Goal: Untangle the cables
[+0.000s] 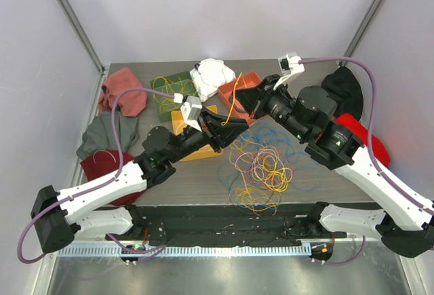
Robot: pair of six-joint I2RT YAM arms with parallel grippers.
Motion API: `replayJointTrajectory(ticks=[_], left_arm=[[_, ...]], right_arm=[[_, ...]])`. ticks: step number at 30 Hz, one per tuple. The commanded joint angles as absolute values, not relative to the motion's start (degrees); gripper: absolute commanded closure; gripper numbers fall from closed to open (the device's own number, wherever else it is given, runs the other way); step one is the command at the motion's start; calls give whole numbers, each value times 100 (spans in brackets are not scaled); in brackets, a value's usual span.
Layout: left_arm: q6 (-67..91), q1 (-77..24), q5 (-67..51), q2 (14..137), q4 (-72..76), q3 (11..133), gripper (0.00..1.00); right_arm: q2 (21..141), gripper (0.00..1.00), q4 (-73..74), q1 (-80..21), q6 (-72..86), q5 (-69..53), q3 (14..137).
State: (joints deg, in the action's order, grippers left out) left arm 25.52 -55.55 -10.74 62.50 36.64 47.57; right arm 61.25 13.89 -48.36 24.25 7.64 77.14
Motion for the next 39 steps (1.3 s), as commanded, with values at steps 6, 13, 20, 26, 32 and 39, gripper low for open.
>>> replayJointTrajectory(ticks=[6, 13, 20, 26, 32, 39], left_arm=[[2566, -5581, -1222, 6565, 4148, 5141, 76], [2654, -5572, -1336, 6522, 4166, 5203, 67], [2531, -5581, -1143, 6381, 4043, 5115, 54], [2444, -5581, -958, 6442, 4017, 5098, 52], [2400, -5572, -817, 6504, 4008, 5098, 51], [2215, -5572, -616, 6390, 3920, 5106, 50]], right_arm=[[6056, 99, 1081, -4852, 2566, 492, 7814], [6038, 99, 1090, -4852, 2514, 597, 7726], [6056, 99, 1020, -4852, 2601, 457, 7717], [6029, 99, 1002, -4852, 2707, 352, 7761], [5994, 99, 950, -4843, 2882, 132, 7796], [5880, 99, 1045, -4843, 3059, -176, 7910]])
